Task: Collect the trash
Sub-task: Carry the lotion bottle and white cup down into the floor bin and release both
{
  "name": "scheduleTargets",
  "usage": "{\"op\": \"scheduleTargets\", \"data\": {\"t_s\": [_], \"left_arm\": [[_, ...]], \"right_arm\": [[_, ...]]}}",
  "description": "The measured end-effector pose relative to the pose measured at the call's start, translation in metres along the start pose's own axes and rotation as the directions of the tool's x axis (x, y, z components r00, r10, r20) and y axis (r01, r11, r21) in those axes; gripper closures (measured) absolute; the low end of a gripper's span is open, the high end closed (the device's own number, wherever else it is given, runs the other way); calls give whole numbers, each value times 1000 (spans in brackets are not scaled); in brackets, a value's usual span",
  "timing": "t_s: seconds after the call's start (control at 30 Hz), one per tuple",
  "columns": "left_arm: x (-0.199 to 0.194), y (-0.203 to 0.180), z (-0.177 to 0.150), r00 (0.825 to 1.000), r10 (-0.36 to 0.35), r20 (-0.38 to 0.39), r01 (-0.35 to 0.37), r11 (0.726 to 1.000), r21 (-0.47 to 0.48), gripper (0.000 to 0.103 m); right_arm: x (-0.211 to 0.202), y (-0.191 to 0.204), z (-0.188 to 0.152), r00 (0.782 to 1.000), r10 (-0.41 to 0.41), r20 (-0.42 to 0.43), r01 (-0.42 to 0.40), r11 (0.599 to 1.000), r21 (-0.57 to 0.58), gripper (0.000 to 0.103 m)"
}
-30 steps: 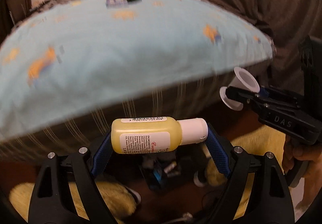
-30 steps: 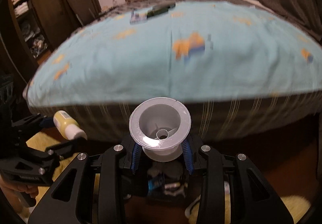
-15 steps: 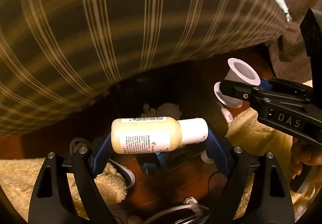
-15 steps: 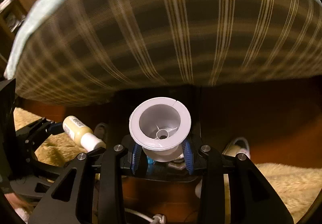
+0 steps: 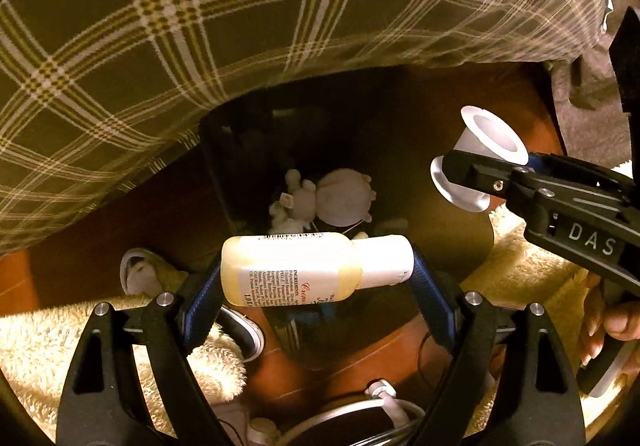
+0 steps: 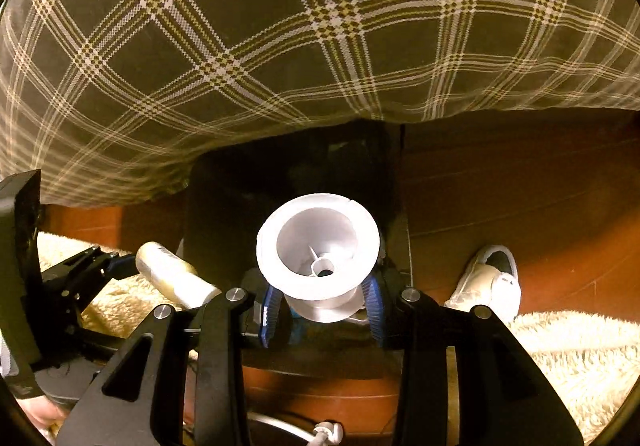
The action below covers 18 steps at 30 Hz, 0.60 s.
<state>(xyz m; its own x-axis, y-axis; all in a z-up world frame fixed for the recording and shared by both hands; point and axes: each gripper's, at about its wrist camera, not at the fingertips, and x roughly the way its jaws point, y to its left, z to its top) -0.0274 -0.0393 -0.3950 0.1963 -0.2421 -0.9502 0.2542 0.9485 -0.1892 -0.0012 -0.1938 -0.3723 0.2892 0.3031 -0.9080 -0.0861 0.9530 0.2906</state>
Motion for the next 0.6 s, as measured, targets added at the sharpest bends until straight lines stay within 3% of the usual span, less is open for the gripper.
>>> {"op": "scheduleTargets", "data": {"t_s": [0.07, 0.13, 0.2, 0.33, 0.6], "left_arm": [[3, -3, 4, 1000, 0, -3, 0, 1000, 2, 22], [5, -4, 5, 1000, 1, -4, -1, 1000, 4, 22], [4, -3, 6, 1000, 6, 2, -6, 1000, 5, 22], [-11, -7, 9, 999, 15, 39, -16, 1000, 15, 10], [-72, -18, 18, 988, 15, 152, -26, 997, 67, 8]], "right_arm": [[-1, 3, 1, 1000, 0, 1, 0, 1000, 5, 62], [-2, 0, 3, 1000, 1, 6, -1, 1000, 13, 52], [-5, -2, 5, 1000, 0, 14, 0, 1000, 22, 50], [-16, -5, 8, 999, 4, 43, -6, 999, 46, 42], [-85, -6, 23, 984, 32, 173, -40, 998, 46, 38]]}}
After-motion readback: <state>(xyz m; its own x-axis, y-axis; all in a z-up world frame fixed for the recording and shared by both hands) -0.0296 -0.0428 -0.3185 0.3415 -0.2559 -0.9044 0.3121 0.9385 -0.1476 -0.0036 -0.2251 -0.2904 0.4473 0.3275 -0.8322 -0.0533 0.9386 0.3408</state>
